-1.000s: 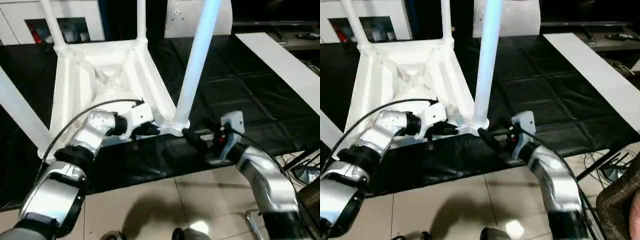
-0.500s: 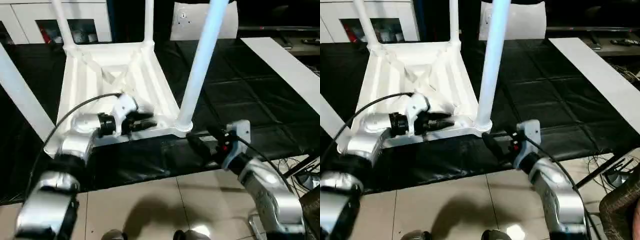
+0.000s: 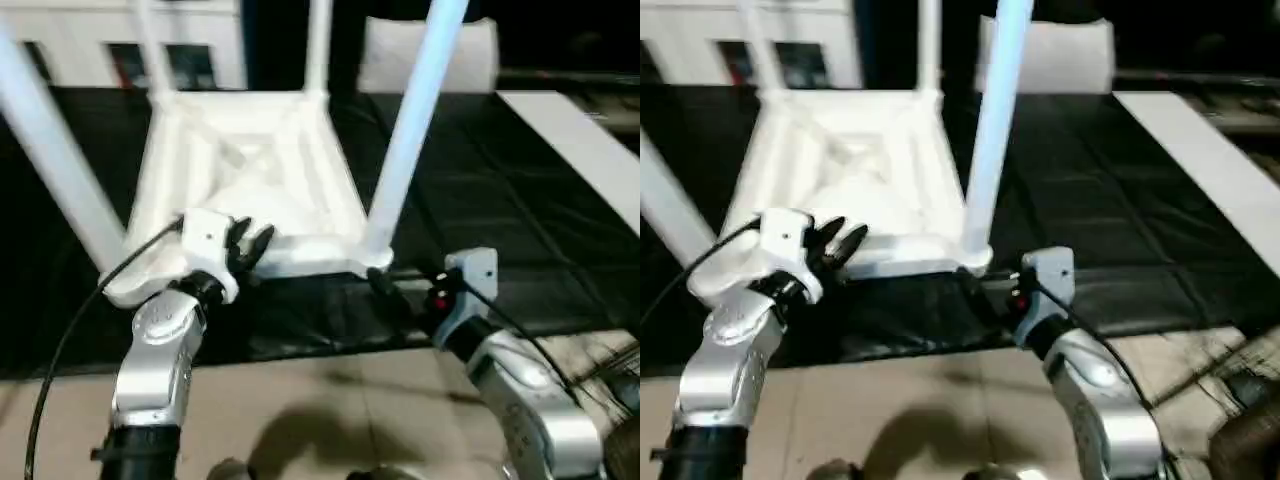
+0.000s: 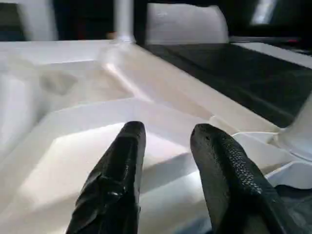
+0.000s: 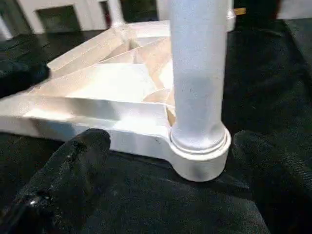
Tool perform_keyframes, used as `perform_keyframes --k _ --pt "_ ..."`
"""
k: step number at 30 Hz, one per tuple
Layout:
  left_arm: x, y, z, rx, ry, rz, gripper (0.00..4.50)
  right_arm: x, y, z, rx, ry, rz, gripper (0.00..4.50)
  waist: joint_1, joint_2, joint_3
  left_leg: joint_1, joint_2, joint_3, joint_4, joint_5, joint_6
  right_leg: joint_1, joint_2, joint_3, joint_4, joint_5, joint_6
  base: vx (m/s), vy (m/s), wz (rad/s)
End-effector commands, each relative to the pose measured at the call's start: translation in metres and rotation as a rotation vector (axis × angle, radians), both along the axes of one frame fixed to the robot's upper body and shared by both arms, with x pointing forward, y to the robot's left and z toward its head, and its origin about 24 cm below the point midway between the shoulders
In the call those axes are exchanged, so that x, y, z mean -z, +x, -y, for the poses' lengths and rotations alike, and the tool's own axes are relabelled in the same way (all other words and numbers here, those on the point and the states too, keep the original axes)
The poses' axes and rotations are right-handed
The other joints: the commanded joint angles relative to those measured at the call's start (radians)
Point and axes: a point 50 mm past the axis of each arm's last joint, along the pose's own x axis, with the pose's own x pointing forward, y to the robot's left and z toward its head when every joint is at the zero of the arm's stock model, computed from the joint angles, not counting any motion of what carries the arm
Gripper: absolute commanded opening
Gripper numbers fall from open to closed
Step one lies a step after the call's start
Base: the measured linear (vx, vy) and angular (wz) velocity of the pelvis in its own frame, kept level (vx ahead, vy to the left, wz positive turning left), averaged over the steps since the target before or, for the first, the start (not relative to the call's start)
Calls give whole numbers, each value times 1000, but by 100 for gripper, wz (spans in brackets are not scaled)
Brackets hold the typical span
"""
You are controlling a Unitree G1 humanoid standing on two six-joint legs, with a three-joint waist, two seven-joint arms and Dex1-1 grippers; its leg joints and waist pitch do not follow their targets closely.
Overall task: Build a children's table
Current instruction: Rotate leg to tighten
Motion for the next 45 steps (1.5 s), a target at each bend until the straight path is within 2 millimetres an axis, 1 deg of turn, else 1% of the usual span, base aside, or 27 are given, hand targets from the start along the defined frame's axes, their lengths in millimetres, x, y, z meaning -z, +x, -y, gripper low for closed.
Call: perform_keyframes --k 1,2,3,4,6,8,10,12,15,21,24,26,27,28,29,30,31,32,33,34,35,36,37,39,42,43,45 --pt "-1 -7 -2 -42 61 -6 179 -3 -2 -1 -14 17 10 450 28 -21 -46 -25 24 -6 21 -144 40 80 -252 212 -178 -831 4 0 0 0" --pt "0 -12 -2 -44 73 -7 179 -3 -3 -1 -24 10 11 450 39 -15 -52 -19 29 -12 8 -148 50 86 -249 223 -173 -764 -29 -13 59 -9" --pt "0 -16 -1 -44 77 -7 179 -3 -3 -1 -32 2 12 450 39 -3 -59 4 39 -13 -46 -108 81 80 -189 193 -151 -554 -146 -42 100 12" --pt "1 -20 -1 -49 83 -9 179 -3 -4 -1 -45 -6 16 450 21 27 -65 53 45 10 -119 -22 119 41 -63 122 -105 -332 -207 -42 100 12" --pt "3 -33 -2 -40 62 -11 179 -4 -6 -2 -71 0 27 450 -26 48 -69 86 74 -14 -138 10 179 3 24 93 -25 -117 -168 -22 126 7" --pt "2 -38 -5 -66 30 -10 198 -5 -6 -1 -75 9 30 450 -35 33 -56 73 78 3 -153 -233 85 12 4 129 -60 -135 -156 -33 118 8" --pt "2 -42 -7 -78 14 -13 215 -6 -7 -2 -92 14 37 450 -41 20 -50 79 48 20 -158 -488 -60 10 -15 156 -94 -306 -122 -53 60 10" --pt "4 -54 -18 -162 -3 -33 218 -6 -7 -3 -119 -20 47 450 -57 8 -41 63 40 16 -160 -527 -75 13 -23 164 -109 -428 -74 -56 26 -1" --pt "4 -67 -30 -275 15 -28 252 -5 -10 -9 -181 8 21 450 -78 1 -42 64 29 12 -149 -549 -64 3 -25 164 -129 -563 -12 -19 7 -2" --pt "1 -76 -43 -426 39 -1 256 -3 -10 -13 -216 7 4 450 -103 -11 -38 63 26 10 -147 -538 -39 -4 -24 150 -153 -628 20 0 0 0" --pt "-1 -72 -56 -544 74 17 256 -2 -7 -13 -200 9 8 450 -116 -10 -35 69 22 5 -143 -577 -44 -8 -19 133 -164 -667 42 0 0 0" --pt "-1 -65 -58 -537 65 15 256 -1 -5 -12 -188 2 3 450 -130 7 -29 79 29 -3 -154 -666 -50 1 -9 96 -175 -629 51 0 0 0" --pt "-2 -63 -58 -533 65 16 256 -1 -5 -12 -186 0 -5 450 -132 13 -24 77 40 -6 -172 -714 -56 13 -1 83 -167 -584 49 0 0 0" --pt "-4 -57 -61 -549 73 20 256 -1 -5 -13 -193 -6 -12 450 -119 29 -21 50 73 -7 -228 -817 -70 58 13 80 -86 -398 17 0 0 0" --pt "-5 -54 -63 -566 79 22 256 -1 -5 -13 -198 -10 -6 450 -70 34 -24 -6 97 18 -290 -894 -69 110 22 97 56 -165 3 -67 -20 13" --pt "-5 -52 -63 -566 80 22 256 -1 -4 -13 -196 -11 -4 450 -47 33 -20 3 94 46 -300 -883 -60 88 29 109 66 -121 4 -17 -92 24" --pt "-5 -50 -63 -561 78 22 256 -1 -4 -13 -192 -11 -2 450 -58 -21 -33 81 48 51 -203 -744 -61 12 -1 179 -26 -435 51 -17 -92 24" --pt "-6 -49 -62 -559 77 22 256 -1 -4 -13 -191 -11 -2 450 -59 -48 -28 139 -25 52 -18 -424 -47 -94 -72 194 -194 -978 102 52 -124 16" --pt "-6 -46 -61 -543 66 21 256 -1 -4 -12 -188 -12 0 450 -56 -32 -26 132 -25 30 12 -305 -27 -93 -105 226 -208 -1078 89 25 -59 -9" --pt "-5 -41 -57 -514 57 18 256 -2 -3 -12 -184 -11 4 450 -53 -28 -38 89 -16 7 -14 -199 -25 -36 -107 212 -186 -1055 59 25 -59 -9" --pt "-6 -40 -56 -505 59 18 256 -2 -3 -12 -181 -10 6 450 -46 -22 -41 81 -1 4 -55 -226 -41 -26 -83 194 -165 -959 40 0 0 0" --pt "-7 -39 -51 -473 35 21 256 -3 -3 -11 -166 -13 15 450 -53 -3 -40 54 21 -6 -121 -363 -72 -6 -25 162 -119 -721 9 0 0 0" --pt "-7 -39 -49 -463 32 17 256 -3 -2 -11 -155 -15 13 450 -54 8 -50 48 38 -14 -144 -420 -83 7 -13 169 -92 -493 -28 0 0 0" --pt "-5 -41 -43 -442 50 -4 256 -1 -1 -7 -96 -16 -17 450 -59 9 -55 38 39 -5 -153 -369 -69 17 -15 179 -83 -301 -88 0 0 0" --pt "0 -47 -36 -401 95 -14 256 0 -2 -6 -102 -32 -15 450 -70 6 -52 28 34 1 -155 -433 -65 15 -18 178 -95 -405 -84 0 0 0" --pt "0 -48 -35 -404 122 -17 256 0 -2 -7 -108 -40 -13 450 -63 21 -56 -10 21 -40 -173 -441 -36 48 -23 131 -81 -399 -81 0 0 0" --pt "2 -49 -37 -422 125 -29 256 1 -2 -8 -113 -51 -11 450 -70 35 -66 -7 25 -87 -170 -438 -30 51 -8 96 -70 -243 -121 66 -40 37"
